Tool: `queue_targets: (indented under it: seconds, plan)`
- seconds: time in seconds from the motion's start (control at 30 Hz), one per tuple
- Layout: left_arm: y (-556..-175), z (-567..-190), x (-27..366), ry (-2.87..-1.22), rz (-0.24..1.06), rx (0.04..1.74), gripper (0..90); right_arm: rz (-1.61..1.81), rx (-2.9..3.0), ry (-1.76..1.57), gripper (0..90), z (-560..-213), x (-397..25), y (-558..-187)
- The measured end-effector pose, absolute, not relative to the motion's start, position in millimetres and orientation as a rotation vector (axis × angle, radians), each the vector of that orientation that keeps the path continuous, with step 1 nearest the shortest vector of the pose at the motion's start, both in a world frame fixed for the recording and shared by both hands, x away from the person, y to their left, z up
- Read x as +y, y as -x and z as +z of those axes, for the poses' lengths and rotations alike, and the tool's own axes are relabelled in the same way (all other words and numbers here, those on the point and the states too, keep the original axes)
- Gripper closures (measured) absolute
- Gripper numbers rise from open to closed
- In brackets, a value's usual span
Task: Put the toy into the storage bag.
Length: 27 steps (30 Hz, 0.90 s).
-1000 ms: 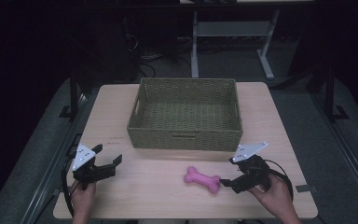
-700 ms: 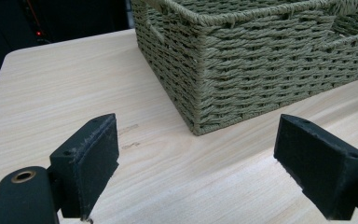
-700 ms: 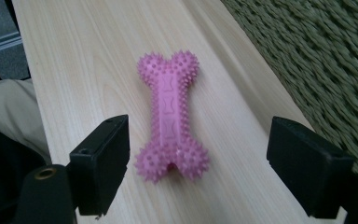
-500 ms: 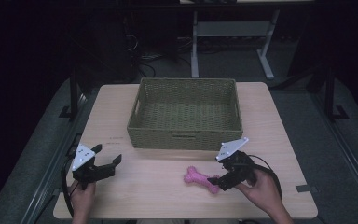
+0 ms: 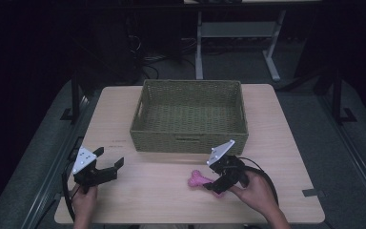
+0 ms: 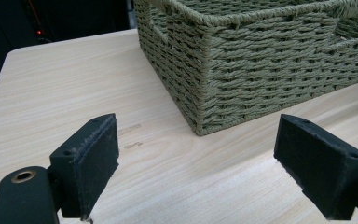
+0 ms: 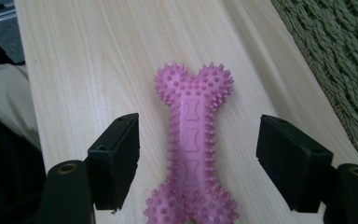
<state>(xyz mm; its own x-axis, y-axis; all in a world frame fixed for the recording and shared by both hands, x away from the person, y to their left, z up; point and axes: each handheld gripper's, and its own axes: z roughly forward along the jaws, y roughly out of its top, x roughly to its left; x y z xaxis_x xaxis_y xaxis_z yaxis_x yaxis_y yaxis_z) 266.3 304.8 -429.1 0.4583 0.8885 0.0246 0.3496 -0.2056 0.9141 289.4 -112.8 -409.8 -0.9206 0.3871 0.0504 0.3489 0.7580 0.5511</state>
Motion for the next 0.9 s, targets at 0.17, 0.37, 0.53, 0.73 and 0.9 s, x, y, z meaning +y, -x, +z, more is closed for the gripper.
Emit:
queue_targets:
  seconds: [0.17,0.37,0.53,0.73,0.9]
  plan:
    - [-267,-429,305,-1.765,0.720,1.062,13.3,0.852,2.900,-0.595,31.2,-413,-109,-290]
    - [-267,-430,304,-1.770,0.718,1.061,13.3,0.801,2.918,-0.570,35.9,-419,-101,-291]
    - [-267,-429,305,-1.768,0.720,1.061,13.3,0.755,2.941,-0.573,38.5,-424,-96,-295]
    - [-267,-429,306,-1.769,0.713,1.066,13.3,0.698,2.958,-0.565,43.3,-429,-93,-295]
    - [-267,-429,306,-1.769,0.714,1.066,13.3,0.691,2.971,-0.567,47.6,-434,-92,-295]
